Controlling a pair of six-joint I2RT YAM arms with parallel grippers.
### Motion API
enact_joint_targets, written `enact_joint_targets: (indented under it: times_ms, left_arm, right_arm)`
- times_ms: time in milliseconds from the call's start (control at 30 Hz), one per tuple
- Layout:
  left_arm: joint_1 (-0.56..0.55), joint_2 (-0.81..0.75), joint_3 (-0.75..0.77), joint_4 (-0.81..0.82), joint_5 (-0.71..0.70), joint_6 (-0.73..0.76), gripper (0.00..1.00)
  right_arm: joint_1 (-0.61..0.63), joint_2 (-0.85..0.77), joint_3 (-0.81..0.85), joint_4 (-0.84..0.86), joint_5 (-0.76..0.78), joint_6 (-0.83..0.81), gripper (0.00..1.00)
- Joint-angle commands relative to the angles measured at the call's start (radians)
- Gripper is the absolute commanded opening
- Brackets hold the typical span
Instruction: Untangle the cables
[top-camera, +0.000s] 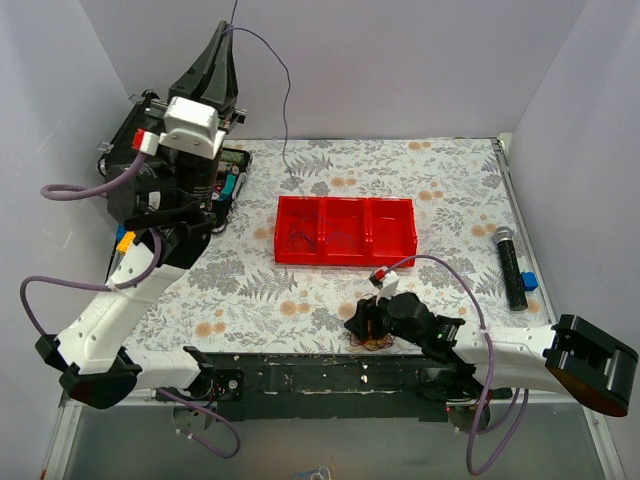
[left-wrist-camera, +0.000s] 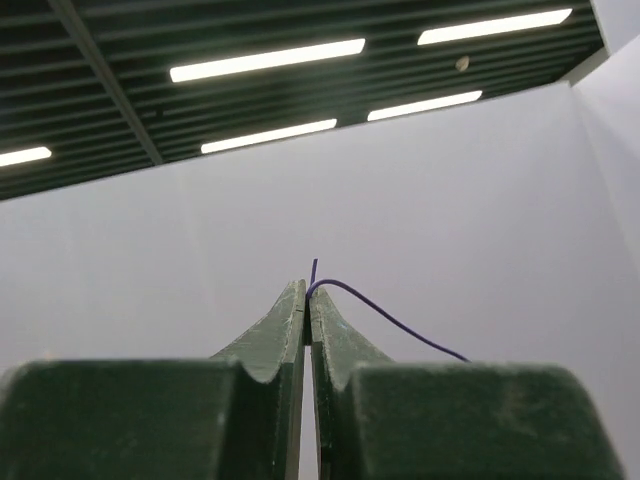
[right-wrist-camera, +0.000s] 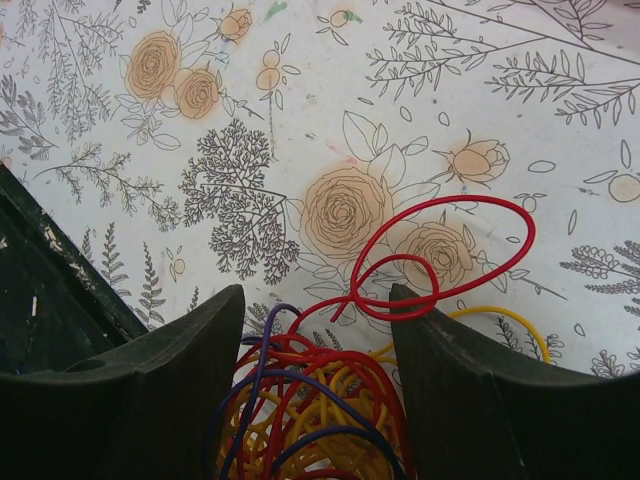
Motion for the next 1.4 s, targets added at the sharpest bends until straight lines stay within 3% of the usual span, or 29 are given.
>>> enact_joint_targets:
  times_ms: [0,600,967,1367]
  left_arm:
    - [0.001,-0.004,-0.070,0.030,-0.103,0.057,0.00]
    - [0.041,0.112,-0.131,0.103,-0.155,-0.020,0.00]
    - [0.177,0.131,-0.202,0.090,-0.124,-0.075,0.00]
    - [0.208,0.198,-0.260,0.063,-0.103,-0.078,0.00]
  right_arm:
    - [0.008,-0.041,-0.023,-0.086,0.007,0.008,0.67]
    - [0.008,-0.116,-0.085,-0.092,0.025,0.037,0.67]
    - [0.006,-0.136,-0.088,-0.095,0.023,0.035,0.67]
    - [0.006,-0.128,-0.082,-0.085,0.019,0.035,0.65]
